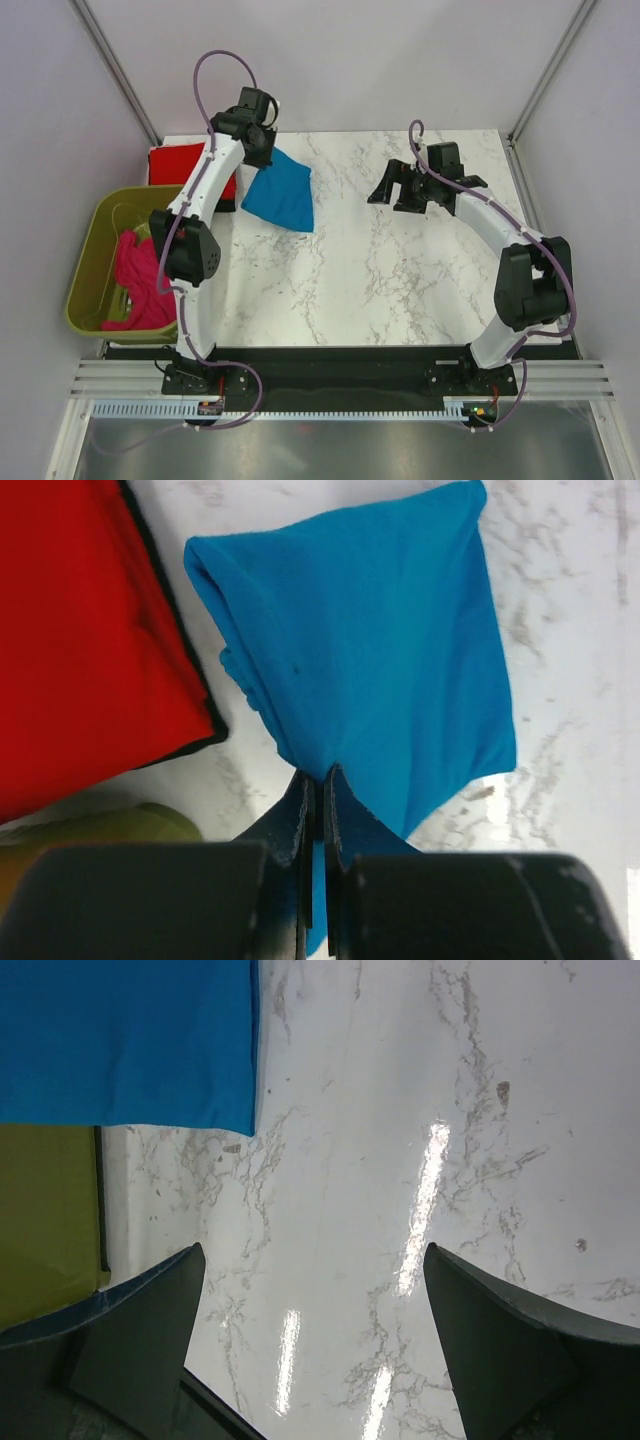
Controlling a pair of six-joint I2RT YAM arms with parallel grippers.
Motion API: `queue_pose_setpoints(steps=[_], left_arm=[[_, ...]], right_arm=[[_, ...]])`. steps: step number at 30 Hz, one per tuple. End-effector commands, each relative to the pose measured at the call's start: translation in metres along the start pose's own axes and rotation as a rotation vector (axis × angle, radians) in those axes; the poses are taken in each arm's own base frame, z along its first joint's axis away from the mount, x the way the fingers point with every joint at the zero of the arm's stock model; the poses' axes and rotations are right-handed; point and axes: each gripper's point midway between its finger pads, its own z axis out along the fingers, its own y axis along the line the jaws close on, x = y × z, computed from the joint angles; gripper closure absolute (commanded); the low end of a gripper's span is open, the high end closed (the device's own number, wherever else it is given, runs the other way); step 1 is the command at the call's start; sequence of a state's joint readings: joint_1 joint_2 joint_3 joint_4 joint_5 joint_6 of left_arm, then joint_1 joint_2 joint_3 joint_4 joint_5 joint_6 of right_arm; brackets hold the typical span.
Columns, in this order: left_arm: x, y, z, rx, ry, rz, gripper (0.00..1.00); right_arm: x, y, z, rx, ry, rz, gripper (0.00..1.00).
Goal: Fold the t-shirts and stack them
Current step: Neatly place the folded tshirt to the corner
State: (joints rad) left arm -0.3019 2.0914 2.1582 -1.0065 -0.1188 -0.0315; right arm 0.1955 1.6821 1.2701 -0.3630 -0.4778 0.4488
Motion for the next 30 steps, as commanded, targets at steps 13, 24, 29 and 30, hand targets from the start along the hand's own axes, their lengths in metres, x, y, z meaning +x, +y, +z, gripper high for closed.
queue_pose_setpoints(steps=[13,24,29,30], left_arm=[[-0.059,0.129,-0.031,-0.27,-0.159,0.201,0.98],[-0.086,0.163,-0.073,-0.418,-0.244,0.284,0.98],[-0.095,0.164,-0.095,-0.404,-0.306,0.272,0.98],[-0.098,0.161,-0.098,-0.39,-0.324,0.273,0.98]], right_arm=[[0.002,0.053,0.004,-0.119,-0.025,-0.117,0.02],[0.007,0.057,0.006,-0.125,-0.016,-0.14,0.02],[0.01,0.058,0.007,-0.125,-0.011,-0.147,0.02],[0.01,0.059,0.007,-0.125,-0.012,-0.149,0.02]])
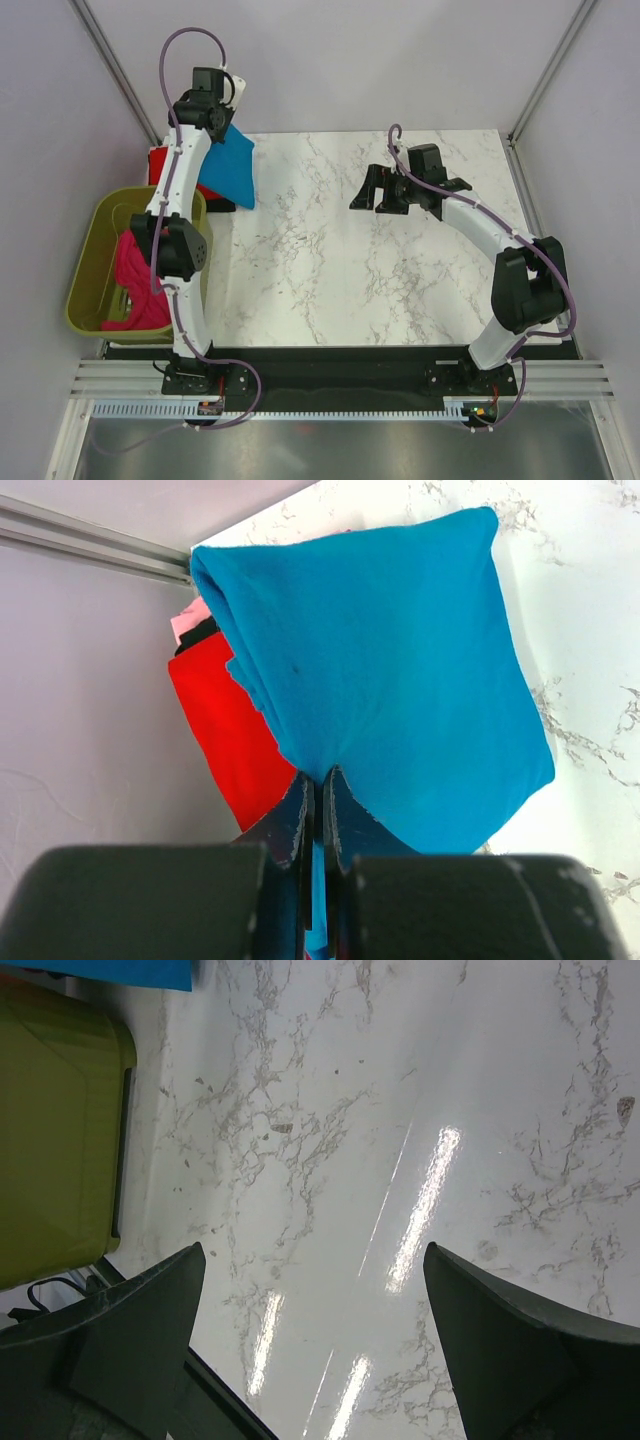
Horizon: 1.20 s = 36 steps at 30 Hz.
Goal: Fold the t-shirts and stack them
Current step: Neatly place the folded tshirt to the corner
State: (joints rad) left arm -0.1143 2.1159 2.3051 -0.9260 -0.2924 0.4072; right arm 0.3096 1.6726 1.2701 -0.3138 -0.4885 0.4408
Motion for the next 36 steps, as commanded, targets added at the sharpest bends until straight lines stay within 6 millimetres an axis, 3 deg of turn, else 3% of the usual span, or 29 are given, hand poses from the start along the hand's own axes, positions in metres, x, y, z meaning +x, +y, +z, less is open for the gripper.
queue_pose_setpoints(steps=[1,6,13,19,26,32,34,36], left_arm=[[-0.05,0.045,-0.058,-0.084,-0.211,-0.018,0.98],[-0.054,0.047,-0.079,-0.07,-0.252,-0.028,0.98],[-0.049,0.05,-0.09,-0.078,-0.25,-0.017,0.98],[-0.041,0.049,-0.085,-0.081,-0.222,-0.002,0.98],[-0.03,0.059,-0.062,-0.113,-0.179,0.007,0.98],[-0.006,0.08,-0.022,-0.16,-0.1,-0.008,0.98],[0.001,0.078,-0.005,-0.155,-0.074,-0.003,0.98],[0.014,0.093,0.009,-0.163,-0.061,-0.04,0.98]], right_arm=[[-0.011,0.012,-0.004,-0.031,-0.039,-0.049,0.02],[-0.012,0.011,-0.004,-0.028,-0.04,-0.051,0.02],[-0.011,0.01,-0.004,-0.025,-0.036,-0.05,0.02],[-0.01,0.011,-0.007,-0.024,-0.036,-0.057,0.02],[-0.01,0.01,-0.006,-0.022,-0.034,-0.058,0.02],[-0.011,0.008,-0.002,-0.022,-0.027,-0.054,0.02],[-0.011,0.008,0.0,-0.022,-0.023,-0.052,0.02],[-0.012,0.009,0.0,-0.023,-0.026,-0.057,0.02]])
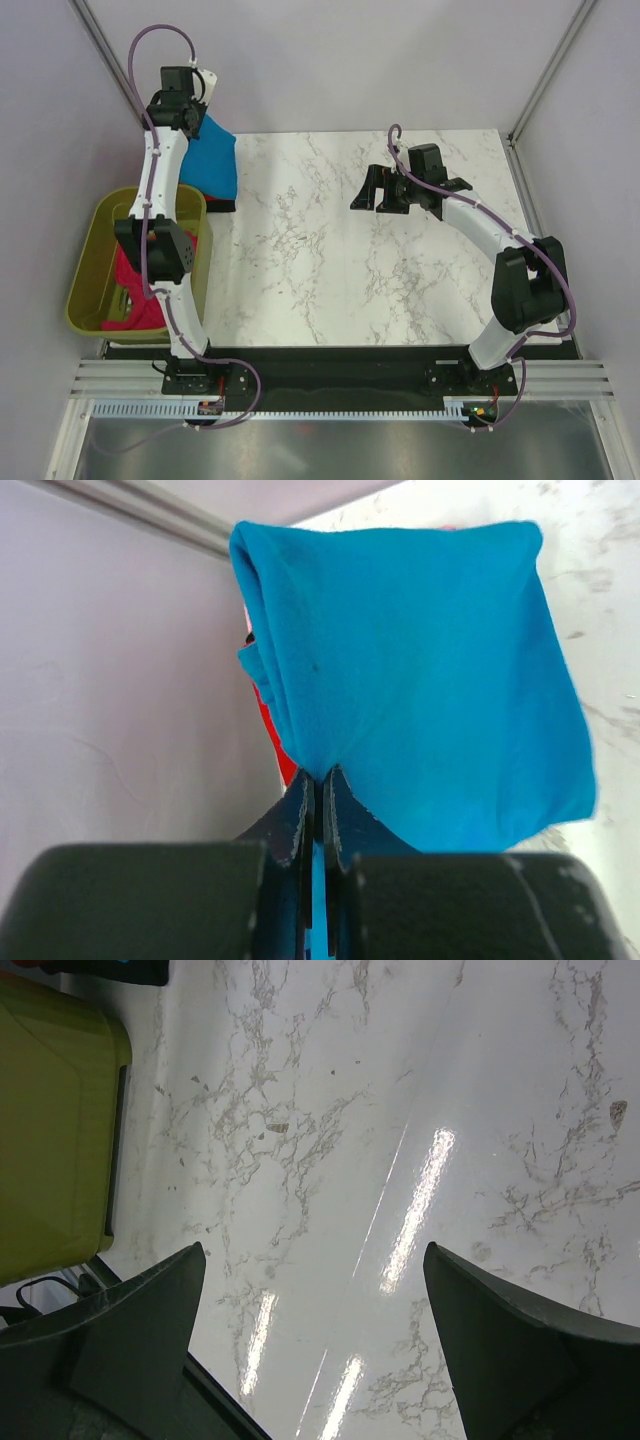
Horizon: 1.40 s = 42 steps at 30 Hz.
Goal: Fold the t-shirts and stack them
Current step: Neatly place the folded tshirt to the corner, then reset both grippers
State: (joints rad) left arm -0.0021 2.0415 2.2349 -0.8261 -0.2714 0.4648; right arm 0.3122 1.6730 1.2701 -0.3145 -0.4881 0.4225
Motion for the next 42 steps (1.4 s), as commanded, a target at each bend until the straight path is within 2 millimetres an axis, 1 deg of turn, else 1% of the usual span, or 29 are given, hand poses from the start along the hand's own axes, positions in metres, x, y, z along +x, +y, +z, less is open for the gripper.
queue_pose_setpoints(steps=[1,2,4,5,9,10,11,13,14,16,18,20,24,25,27,28,29,30,31,32,33,34,35,36,37,39,40,41,42], left_arm=[[0.011,0.032,0.031,-0.068,-0.003,-0.016,0.98],[0.015,0.032,0.039,-0.058,-0.002,-0.026,0.98],[0.025,0.045,0.053,-0.085,0.005,-0.063,0.98],[0.033,0.045,0.064,-0.086,0.022,-0.074,0.98],[0.055,0.052,0.091,-0.1,0.055,-0.112,0.98],[0.059,0.058,0.096,-0.126,0.058,-0.131,0.98],[0.069,0.061,0.104,-0.162,0.089,-0.137,0.91],[0.078,0.074,0.109,-0.243,0.112,-0.172,0.82],[0.08,0.085,0.108,-0.311,0.119,-0.187,0.76],[0.075,0.088,0.105,-0.325,0.104,-0.208,0.72],[0.068,0.095,0.095,-0.347,0.081,-0.258,0.63],[0.064,0.098,0.084,-0.372,0.076,-0.272,0.43],[0.045,0.095,0.054,-0.375,0.031,-0.289,0.41],[0.03,0.096,0.034,-0.377,-0.01,-0.299,0.4],[0.022,0.084,0.018,-0.343,-0.024,-0.315,0.39],[0.008,0.069,0.005,-0.315,-0.05,-0.31,0.37],[-0.004,0.068,-0.018,-0.306,-0.088,-0.325,0.35],[-0.011,0.056,-0.027,-0.27,-0.106,-0.35,0.33],[-0.021,0.027,-0.039,-0.177,-0.12,-0.338,0.31],[-0.032,0.021,-0.062,-0.134,-0.163,-0.358,0.3],[-0.031,0.006,-0.069,-0.082,-0.16,-0.395,0.22],[-0.036,-0.019,-0.079,0.023,-0.172,-0.403,0.09],[-0.039,-0.033,-0.091,0.09,-0.186,-0.418,0.01],[-0.036,-0.047,-0.107,0.156,-0.191,-0.47,0.0],[-0.041,-0.073,-0.122,0.285,-0.214,-0.468,0.0],[-0.033,-0.1,-0.146,0.413,-0.21,-0.509,0.0],[-0.035,-0.122,-0.163,0.539,-0.221,-0.504,0.0],[-0.033,-0.135,-0.173,0.603,-0.219,-0.51,0.0],[-0.023,-0.152,-0.179,0.668,-0.189,-0.514,0.0]], right_arm=[[-0.013,0.009,-0.001,-0.023,-0.03,-0.04,0.02],[-0.013,0.008,-0.001,-0.021,-0.029,-0.038,0.02],[-0.011,0.005,0.001,-0.016,-0.024,-0.036,0.02],[-0.011,0.005,0.002,-0.015,-0.023,-0.035,0.02],[-0.009,0.0,0.009,-0.009,-0.01,-0.026,0.02],[-0.007,-0.001,0.011,-0.008,-0.004,-0.024,0.02],[-0.009,-0.002,0.012,-0.006,-0.006,-0.024,0.02],[-0.007,-0.005,0.015,-0.002,0.001,-0.022,0.02],[-0.007,-0.005,0.016,-0.002,0.001,-0.022,0.02],[-0.005,-0.007,0.017,0.0,0.007,-0.02,0.02],[-0.004,-0.007,0.018,0.001,0.012,-0.019,0.02],[-0.003,-0.008,0.019,0.0,0.015,-0.018,0.02],[-0.005,-0.008,0.018,0.0,0.01,-0.02,0.02],[-0.004,-0.007,0.018,-0.001,0.011,-0.023,0.02],[-0.006,-0.006,0.017,-0.003,0.007,-0.028,0.02],[-0.006,-0.006,0.017,0.001,0.006,-0.027,0.02],[-0.009,-0.005,0.016,0.001,-0.002,-0.028,0.02],[-0.01,-0.003,0.013,0.001,0.0,-0.026,0.02],[-0.012,-0.002,0.011,0.003,-0.006,-0.025,0.02],[-0.017,0.002,0.007,0.003,-0.017,-0.029,0.02],[-0.021,0.006,0.001,0.008,-0.032,-0.032,0.02],[-0.023,0.007,-0.003,0.017,-0.042,-0.033,0.02],[-0.028,0.007,-0.008,0.034,-0.06,-0.037,0.02],[-0.03,0.011,-0.015,0.04,-0.067,-0.038,0.02],[-0.033,0.014,-0.02,0.043,-0.077,-0.034,0.02],[-0.041,0.023,-0.035,0.052,-0.112,-0.031,0.02],[-0.043,0.026,-0.041,0.054,-0.126,-0.029,0.02],[-0.045,0.03,-0.048,0.054,-0.139,-0.026,0.02],[-0.049,0.034,-0.061,0.068,-0.172,-0.033,0.02]])
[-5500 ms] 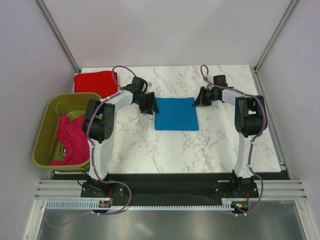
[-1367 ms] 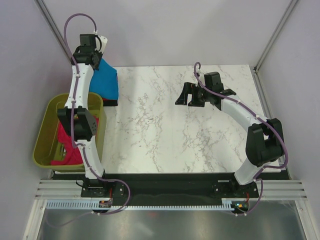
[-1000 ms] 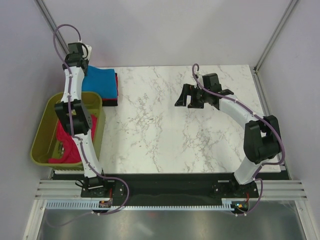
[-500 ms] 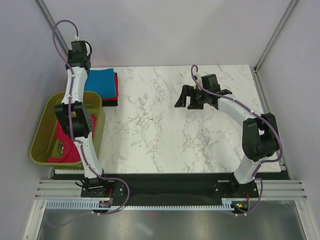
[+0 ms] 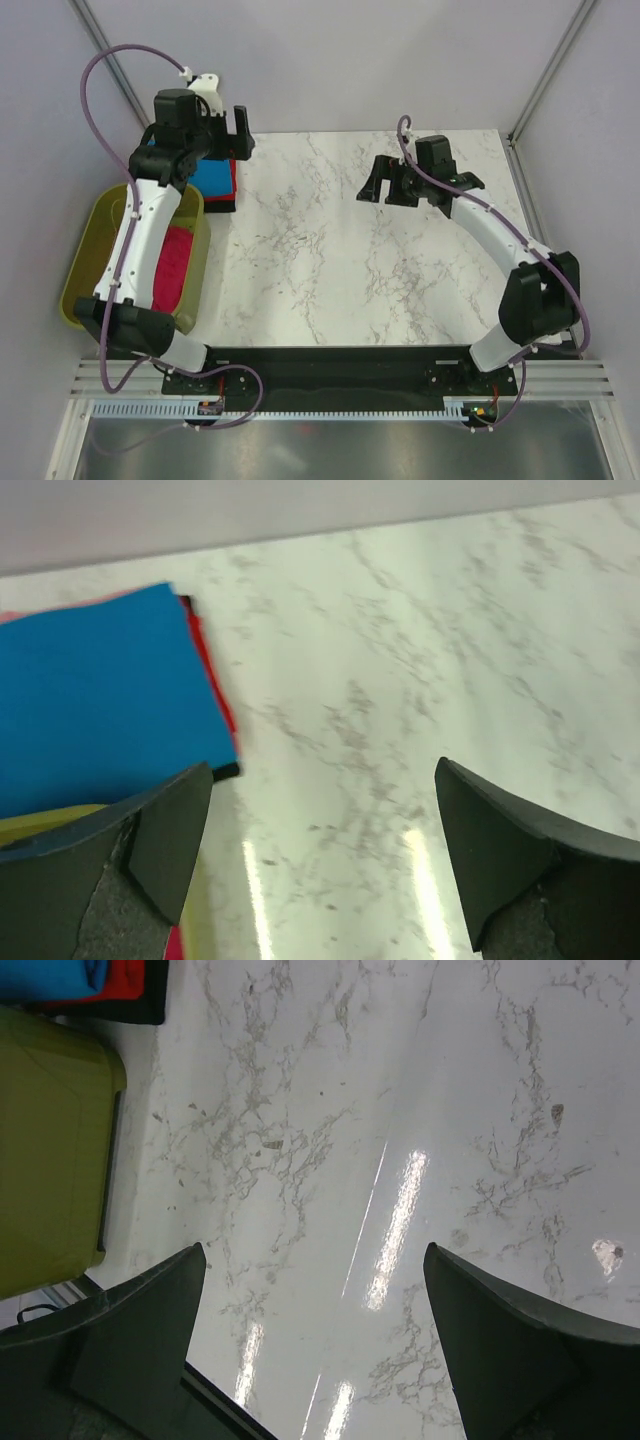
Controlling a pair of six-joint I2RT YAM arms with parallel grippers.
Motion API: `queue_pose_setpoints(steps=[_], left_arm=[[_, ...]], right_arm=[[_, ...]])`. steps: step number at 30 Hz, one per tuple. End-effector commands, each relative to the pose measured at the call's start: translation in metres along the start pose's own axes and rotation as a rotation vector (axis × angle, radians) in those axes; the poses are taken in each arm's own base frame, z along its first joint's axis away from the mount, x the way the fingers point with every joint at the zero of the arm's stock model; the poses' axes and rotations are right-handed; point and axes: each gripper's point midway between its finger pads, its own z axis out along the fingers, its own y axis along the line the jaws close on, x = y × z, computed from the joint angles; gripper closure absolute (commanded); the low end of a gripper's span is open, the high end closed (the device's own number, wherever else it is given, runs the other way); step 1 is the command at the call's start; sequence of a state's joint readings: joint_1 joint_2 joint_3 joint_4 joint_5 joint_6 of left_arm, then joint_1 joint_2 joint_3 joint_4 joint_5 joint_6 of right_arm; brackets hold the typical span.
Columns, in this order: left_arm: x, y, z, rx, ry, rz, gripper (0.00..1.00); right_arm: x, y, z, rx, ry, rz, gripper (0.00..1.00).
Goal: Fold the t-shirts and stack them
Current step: Reset both grippers
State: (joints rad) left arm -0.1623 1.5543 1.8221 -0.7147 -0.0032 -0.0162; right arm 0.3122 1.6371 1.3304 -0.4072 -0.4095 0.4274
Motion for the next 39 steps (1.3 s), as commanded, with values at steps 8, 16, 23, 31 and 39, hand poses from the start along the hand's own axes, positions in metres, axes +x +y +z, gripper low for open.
queue_pose_setpoints(steps=[8,16,23,31,39], left_arm=[[0.069,-0.143,-0.097,0.675,0.081,-0.217,0.0],[0.103,-0.137,-0.138,0.683,0.018,-0.215,0.0],[0.108,-0.133,-0.164,0.684,-0.03,-0.217,0.0],[0.101,-0.13,-0.177,0.678,-0.065,-0.219,0.0],[0.103,-0.128,-0.171,0.659,-0.05,-0.219,0.0]], right_arm=[[-0.021,0.028,-0.095,0.078,-0.199,-0.01,0.02],[-0.004,0.023,-0.133,0.13,-0.268,0.021,0.02],[-0.004,0.03,-0.146,0.104,-0.322,0.055,0.02],[-0.005,0.032,-0.148,0.097,-0.328,0.044,0.02],[-0.013,0.034,-0.15,0.099,-0.353,0.029,0.02]])
